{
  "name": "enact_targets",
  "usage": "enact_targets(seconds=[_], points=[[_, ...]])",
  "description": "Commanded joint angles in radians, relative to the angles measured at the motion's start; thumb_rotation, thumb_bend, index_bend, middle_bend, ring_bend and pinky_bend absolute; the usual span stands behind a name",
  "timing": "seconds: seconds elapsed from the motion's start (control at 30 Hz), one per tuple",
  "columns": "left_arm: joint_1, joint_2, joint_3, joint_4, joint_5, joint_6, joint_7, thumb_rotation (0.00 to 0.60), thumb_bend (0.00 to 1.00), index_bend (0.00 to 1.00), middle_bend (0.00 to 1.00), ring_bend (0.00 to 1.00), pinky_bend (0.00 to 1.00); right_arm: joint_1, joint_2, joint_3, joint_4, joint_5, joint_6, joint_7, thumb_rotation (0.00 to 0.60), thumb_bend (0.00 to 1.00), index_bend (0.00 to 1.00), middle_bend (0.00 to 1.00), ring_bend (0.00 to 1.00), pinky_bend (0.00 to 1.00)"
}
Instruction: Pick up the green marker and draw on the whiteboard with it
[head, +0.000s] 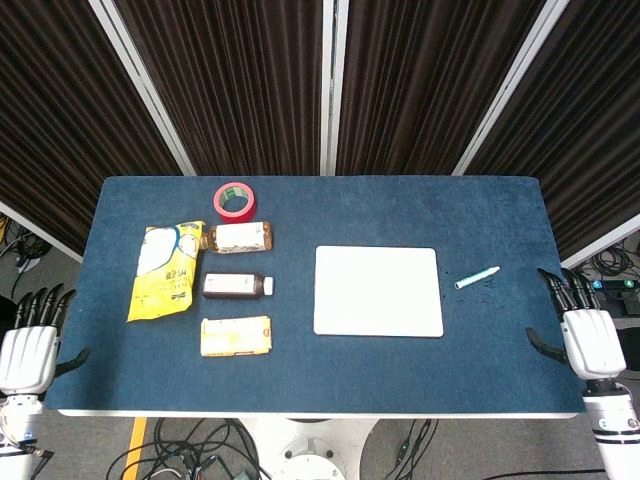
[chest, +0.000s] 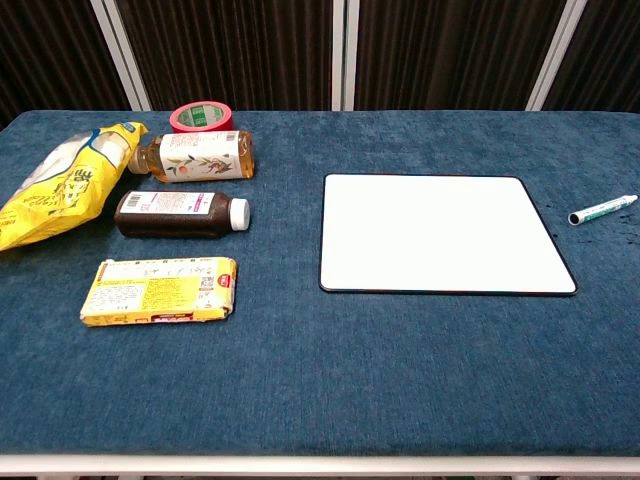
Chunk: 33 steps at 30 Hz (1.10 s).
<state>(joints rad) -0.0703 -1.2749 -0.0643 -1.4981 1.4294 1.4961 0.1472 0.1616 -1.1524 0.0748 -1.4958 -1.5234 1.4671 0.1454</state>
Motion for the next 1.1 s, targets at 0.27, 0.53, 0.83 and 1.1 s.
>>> enact_targets(seconds=[0.27,0.53,0.83,1.1], points=[[0.000,-0.003,0.003,-0.002,0.002,-0.004,-0.016,0.600,0.14,0.12,0.04,0.00,0.00,0.019,-0.021,0.012,0.030,-0.006,-0.014,-0.004,0.600,0.19,0.02,0.15,0.00,0.00],[-0.005,0.000,0.005,-0.006,0.008,-0.011,-0.035,0.600,0.14,0.12,0.04,0.00,0.00,0.173,-0.182,0.061,0.252,0.041,-0.211,-0.100,0.600,0.20,0.25,0.31,0.09,0.00],[0.008,0.008,0.011,-0.018,-0.006,-0.011,-0.045,0.600,0.14,0.12,0.04,0.00,0.00,0.354,-0.387,0.028,0.611,0.027,-0.467,-0.108,0.600,0.20,0.32,0.33,0.09,0.00],[0.014,0.012,0.014,-0.023,-0.010,-0.013,-0.053,0.600,0.14,0.12,0.04,0.00,0.00,0.407,-0.509,-0.014,0.837,-0.009,-0.512,-0.064,0.600,0.20,0.40,0.37,0.10,0.00]])
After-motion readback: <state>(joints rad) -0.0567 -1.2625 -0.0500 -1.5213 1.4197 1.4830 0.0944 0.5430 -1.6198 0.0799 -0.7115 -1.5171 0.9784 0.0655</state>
